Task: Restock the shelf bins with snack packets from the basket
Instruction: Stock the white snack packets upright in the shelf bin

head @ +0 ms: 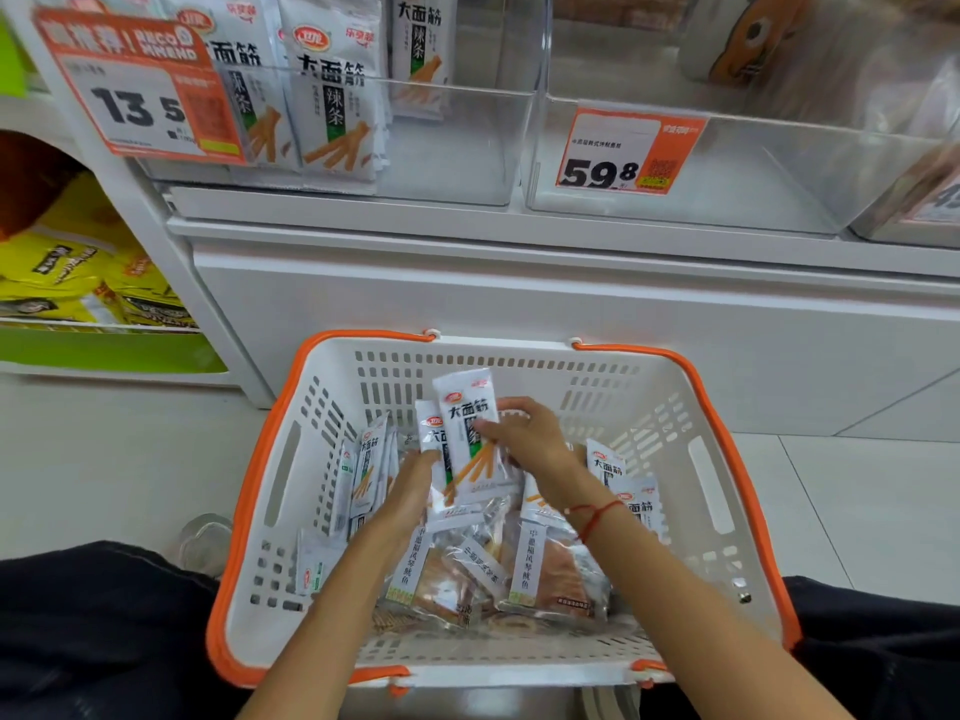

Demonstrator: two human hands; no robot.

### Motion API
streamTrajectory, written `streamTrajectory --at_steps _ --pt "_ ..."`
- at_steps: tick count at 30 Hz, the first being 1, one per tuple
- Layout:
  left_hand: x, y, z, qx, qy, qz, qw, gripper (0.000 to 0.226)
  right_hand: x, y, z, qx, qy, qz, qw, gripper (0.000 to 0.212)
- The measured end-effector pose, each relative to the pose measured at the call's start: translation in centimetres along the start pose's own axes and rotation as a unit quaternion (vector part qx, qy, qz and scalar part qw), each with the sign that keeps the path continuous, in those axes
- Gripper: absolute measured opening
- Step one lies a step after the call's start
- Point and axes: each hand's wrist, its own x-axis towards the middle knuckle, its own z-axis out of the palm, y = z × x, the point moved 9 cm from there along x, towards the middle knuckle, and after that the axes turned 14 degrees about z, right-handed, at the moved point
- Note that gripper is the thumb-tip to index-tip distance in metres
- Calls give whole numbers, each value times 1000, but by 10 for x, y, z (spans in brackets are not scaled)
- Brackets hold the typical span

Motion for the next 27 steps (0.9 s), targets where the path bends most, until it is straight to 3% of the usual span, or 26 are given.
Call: streamTrajectory --at_steps 2,6,8,10,14,16,18,21,23,26,27 --pt "4 -1 2 -41 3 -4 999 47 1 3 8 -11 20 -26 999 24" --pt "-3 22 3 -88 17 26 996 27 -5 -3 12 -36 73 -90 993 29" --pt "-8 37 4 -89 20 47 995 39 -12 -18 15 -67 100 -130 984 28" --pt "-15 57 5 -113 24 72 991 35 -20 -36 20 -101 110 -155 977 31" --pt "-26 110 0 -159 16 161 974 24 -40 -76 34 -121 68 -177 974 50" --pt "-34 140 -5 -167 16 206 964 28 -55 -98 50 -155 20 -206 966 44" --pt "-44 171 -10 -144 19 254 956 32 -76 -123 66 -196 -29 -267 943 21" --pt "-62 218 -7 -103 -13 329 939 27 -106 -154 77 -261 -23 -335 905 28" --pt "-76 246 -1 -57 -29 387 920 18 -120 -173 78 -294 0 -394 871 44" --pt "-86 281 -10 4 13 450 893 49 -147 -201 73 -281 14 -456 844 42" --pt "-87 294 -17 36 33 470 881 50 -157 -210 71 -270 8 -476 837 38"
